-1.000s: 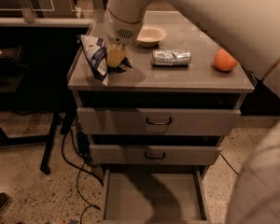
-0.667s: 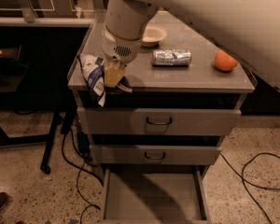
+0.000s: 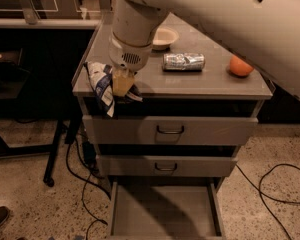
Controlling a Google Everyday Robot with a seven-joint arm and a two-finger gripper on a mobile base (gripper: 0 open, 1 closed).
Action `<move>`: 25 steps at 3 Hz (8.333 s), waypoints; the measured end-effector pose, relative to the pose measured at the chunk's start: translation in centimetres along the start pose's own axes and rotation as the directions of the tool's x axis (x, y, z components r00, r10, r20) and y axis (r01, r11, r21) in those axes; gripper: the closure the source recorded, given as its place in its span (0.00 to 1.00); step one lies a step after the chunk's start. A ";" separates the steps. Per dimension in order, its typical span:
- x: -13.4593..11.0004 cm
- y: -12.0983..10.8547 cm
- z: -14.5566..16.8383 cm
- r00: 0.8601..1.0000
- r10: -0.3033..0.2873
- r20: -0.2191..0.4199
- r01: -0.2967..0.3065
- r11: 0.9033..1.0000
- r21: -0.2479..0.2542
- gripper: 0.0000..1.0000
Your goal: Place blue chip bag into bottom drawer
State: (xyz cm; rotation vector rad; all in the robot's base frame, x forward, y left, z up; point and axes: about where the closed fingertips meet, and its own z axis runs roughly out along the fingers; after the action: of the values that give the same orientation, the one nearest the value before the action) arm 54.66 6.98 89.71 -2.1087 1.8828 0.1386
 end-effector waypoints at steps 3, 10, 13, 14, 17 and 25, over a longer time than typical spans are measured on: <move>3.9 12.4 6.0 0.890 0.417 0.185 -0.401 0.908 -0.120 1.00; 12.2 27.5 20.5 0.510 0.840 0.183 -0.709 0.531 -0.464 1.00; 17.3 24.9 32.0 0.279 0.908 0.311 -0.706 0.414 -0.575 1.00; 17.3 24.9 32.0 0.280 0.908 0.311 -0.706 0.414 -0.575 1.00; 26.0 23.7 40.0 0.043 0.946 0.322 -0.784 0.232 -0.576 1.00; 29.6 17.9 58.9 0.080 0.982 0.172 -0.834 0.161 -0.528 1.00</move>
Offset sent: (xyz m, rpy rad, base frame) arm -0.1837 -0.0704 -0.1940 0.1796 0.4168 -0.5018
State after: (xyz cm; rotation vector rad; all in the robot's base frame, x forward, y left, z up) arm 48.82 -5.64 22.88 -0.3659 2.5809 1.1983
